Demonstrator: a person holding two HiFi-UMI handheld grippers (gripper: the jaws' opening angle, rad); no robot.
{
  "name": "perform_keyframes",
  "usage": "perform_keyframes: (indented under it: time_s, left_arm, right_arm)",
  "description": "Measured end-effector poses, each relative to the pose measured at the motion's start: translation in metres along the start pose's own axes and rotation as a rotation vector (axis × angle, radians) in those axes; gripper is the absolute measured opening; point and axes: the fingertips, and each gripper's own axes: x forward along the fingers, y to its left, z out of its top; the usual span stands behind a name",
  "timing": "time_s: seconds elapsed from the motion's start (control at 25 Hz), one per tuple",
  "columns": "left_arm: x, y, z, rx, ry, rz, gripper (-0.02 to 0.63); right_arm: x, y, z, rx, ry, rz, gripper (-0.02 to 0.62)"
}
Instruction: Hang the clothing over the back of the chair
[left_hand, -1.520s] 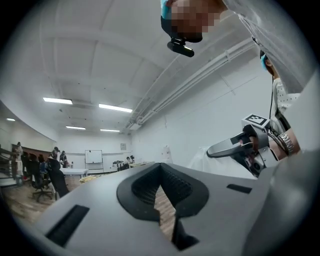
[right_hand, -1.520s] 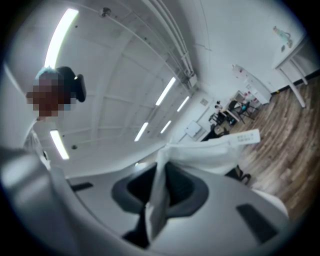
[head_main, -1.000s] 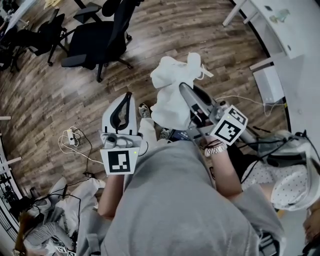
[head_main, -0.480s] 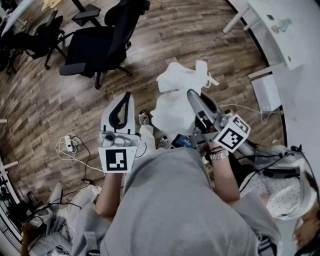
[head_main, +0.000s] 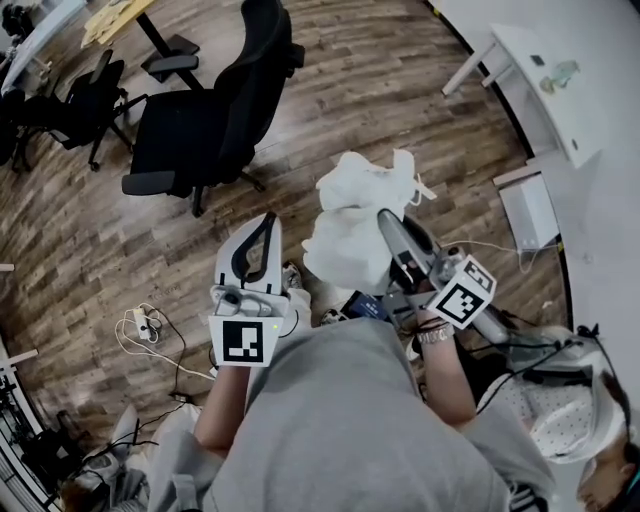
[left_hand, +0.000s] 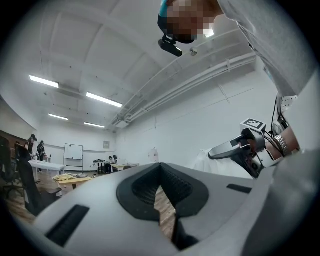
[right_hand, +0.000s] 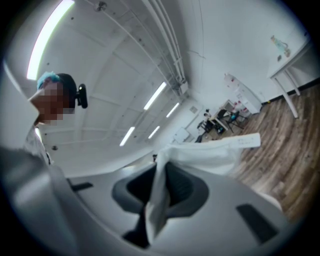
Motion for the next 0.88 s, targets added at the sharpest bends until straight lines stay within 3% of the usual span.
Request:
perform_keyframes:
  time_s: [0.36, 0.88]
  left_arm:
    - [0.046, 0.054, 0.001, 0.002, -0.019, -0.049, 0.034]
    - [0.075, 0.085, -0.001, -0.001, -0.048, -0.094, 0.034]
  right_arm:
    - [0.055, -0.017, 0.029, -0.007, -0.064, -0.022, 0.060]
    - [0.088, -0.029, 0.058, -0.035, -0.146, -0.045, 0.060]
